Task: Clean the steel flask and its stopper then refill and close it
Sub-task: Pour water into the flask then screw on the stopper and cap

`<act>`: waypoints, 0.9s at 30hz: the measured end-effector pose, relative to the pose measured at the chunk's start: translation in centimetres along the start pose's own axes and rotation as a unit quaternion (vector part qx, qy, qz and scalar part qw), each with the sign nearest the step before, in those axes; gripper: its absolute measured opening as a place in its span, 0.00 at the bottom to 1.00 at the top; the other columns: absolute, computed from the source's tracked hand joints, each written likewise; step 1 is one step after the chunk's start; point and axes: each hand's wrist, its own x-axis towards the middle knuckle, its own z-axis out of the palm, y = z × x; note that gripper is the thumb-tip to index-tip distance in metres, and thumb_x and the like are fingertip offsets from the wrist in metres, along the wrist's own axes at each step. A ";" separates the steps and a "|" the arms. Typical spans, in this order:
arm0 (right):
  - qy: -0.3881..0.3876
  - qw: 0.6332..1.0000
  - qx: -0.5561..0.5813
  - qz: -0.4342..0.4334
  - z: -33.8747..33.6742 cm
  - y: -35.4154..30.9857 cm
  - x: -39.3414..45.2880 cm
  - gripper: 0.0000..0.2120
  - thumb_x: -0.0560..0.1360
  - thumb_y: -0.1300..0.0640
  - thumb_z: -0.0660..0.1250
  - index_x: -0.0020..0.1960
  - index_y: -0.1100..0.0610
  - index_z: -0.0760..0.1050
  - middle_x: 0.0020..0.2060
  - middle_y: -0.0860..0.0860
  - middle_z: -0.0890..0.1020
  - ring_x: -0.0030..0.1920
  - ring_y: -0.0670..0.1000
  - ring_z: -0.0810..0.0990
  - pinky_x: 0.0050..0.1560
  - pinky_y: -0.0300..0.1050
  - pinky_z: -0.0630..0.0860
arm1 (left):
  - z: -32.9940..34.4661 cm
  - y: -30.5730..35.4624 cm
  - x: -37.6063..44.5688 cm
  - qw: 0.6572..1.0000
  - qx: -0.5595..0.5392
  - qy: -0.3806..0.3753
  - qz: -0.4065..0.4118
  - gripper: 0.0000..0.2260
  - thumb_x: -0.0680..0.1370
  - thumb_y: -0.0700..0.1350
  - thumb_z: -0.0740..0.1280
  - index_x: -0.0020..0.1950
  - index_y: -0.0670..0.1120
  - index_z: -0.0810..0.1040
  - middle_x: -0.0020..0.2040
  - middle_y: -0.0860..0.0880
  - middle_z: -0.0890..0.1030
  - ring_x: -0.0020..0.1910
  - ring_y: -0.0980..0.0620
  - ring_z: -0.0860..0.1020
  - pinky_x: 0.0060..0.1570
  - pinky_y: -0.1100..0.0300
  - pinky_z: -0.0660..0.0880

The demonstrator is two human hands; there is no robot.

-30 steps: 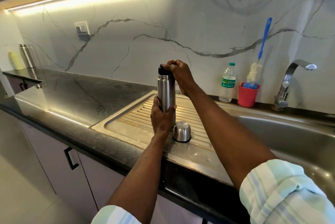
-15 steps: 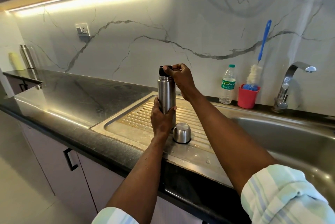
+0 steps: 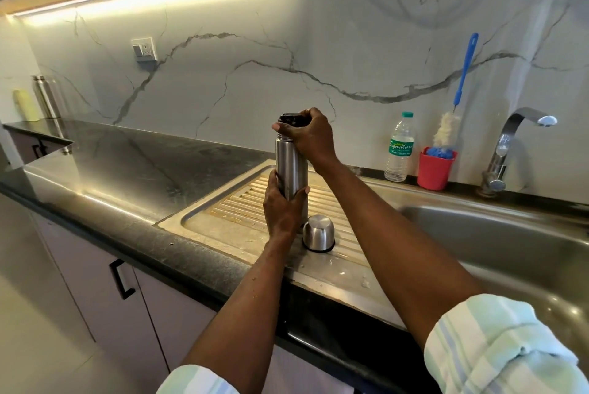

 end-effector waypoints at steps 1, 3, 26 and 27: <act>-0.012 1.000 -0.013 0.005 0.1 -0.2 0.1 0.29 0.66 0.45 0.78 0.57 0.60 0.71 0.49 0.51 0.78 0.46 0.46 0.77 0.43 0.32 0.73 | 0.0 0.0 0.0 1.000 0.003 -0.001 0.000 0.34 0.71 0.51 0.76 0.73 0.49 0.66 0.61 0.46 0.79 0.56 0.47 0.80 0.56 0.46 0.80; -0.067 0.997 -0.006 0.047 -0.4 -0.5 0.7 0.28 0.70 0.43 0.75 0.59 0.60 0.71 0.51 0.52 0.79 0.48 0.47 0.77 0.45 0.37 0.74 | 0.0 0.0 -0.1 1.000 0.013 -0.001 -0.002 0.35 0.71 0.51 0.76 0.74 0.49 0.65 0.62 0.46 0.78 0.57 0.47 0.79 0.57 0.45 0.79; -0.150 0.977 0.121 0.088 -2.1 -0.3 1.5 0.11 0.75 0.55 0.70 0.55 0.59 0.79 0.49 0.54 0.83 0.51 0.52 0.80 0.54 0.45 0.76 | 0.2 0.0 0.1 0.999 0.037 -0.009 -0.019 0.36 0.72 0.49 0.76 0.76 0.43 0.64 0.65 0.42 0.73 0.66 0.43 0.71 0.64 0.44 0.73; -0.119 0.983 0.111 0.085 -1.9 -0.4 1.0 0.11 0.74 0.55 0.72 0.54 0.59 0.79 0.48 0.52 0.83 0.50 0.50 0.81 0.51 0.43 0.76 | 0.2 0.0 0.0 0.999 0.040 -0.007 -0.018 0.36 0.72 0.49 0.76 0.76 0.42 0.65 0.65 0.42 0.73 0.66 0.43 0.71 0.64 0.45 0.73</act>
